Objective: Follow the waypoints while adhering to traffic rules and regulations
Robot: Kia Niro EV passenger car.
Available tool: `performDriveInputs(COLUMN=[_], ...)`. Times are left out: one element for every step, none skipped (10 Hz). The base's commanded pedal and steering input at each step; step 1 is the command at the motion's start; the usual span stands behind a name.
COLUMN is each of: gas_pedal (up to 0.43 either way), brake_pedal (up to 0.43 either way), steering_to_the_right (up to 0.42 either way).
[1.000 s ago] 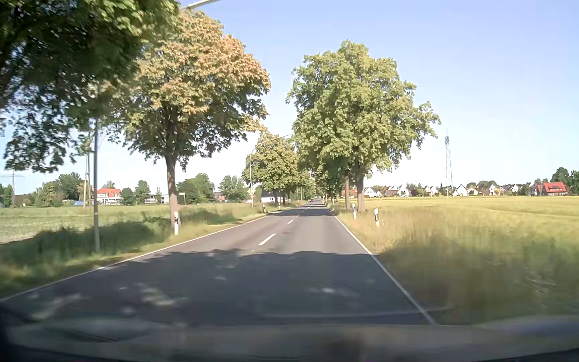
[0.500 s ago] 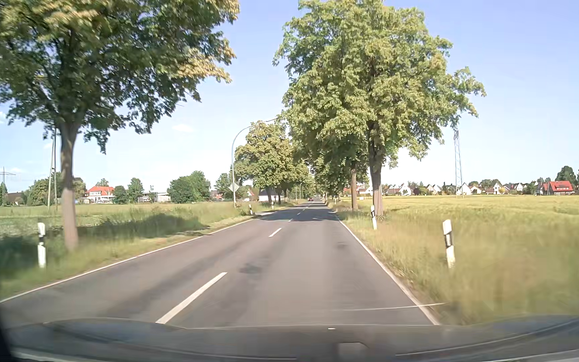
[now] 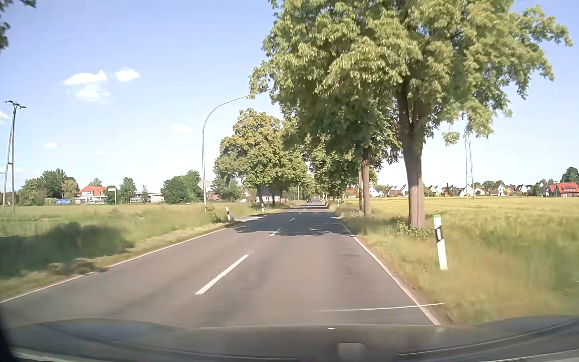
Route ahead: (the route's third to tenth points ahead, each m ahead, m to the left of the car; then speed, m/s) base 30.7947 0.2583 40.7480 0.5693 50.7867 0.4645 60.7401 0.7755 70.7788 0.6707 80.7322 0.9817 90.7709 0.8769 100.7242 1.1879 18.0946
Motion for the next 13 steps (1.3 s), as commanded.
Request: performDriveInputs(gas_pedal=[0.209, 0.209, 0.209, 0.209, 0.209, 0.209, 0.197, 0.197, 0.197, 0.177, 0.177, 0.177, 0.177], brake_pedal=[0.006, 0.006, 0.006, 0.006, 0.006, 0.006, 0.006, 0.006, 0.006, 0.006, 0.006, 0.006, 0.006], steering_to_the_right=[0.003, 0.002, 0.003, 0.002, 0.003, 0.003, 0.002, 0.002, 0.003, 0.003, 0.002, 0.001, 0.001])
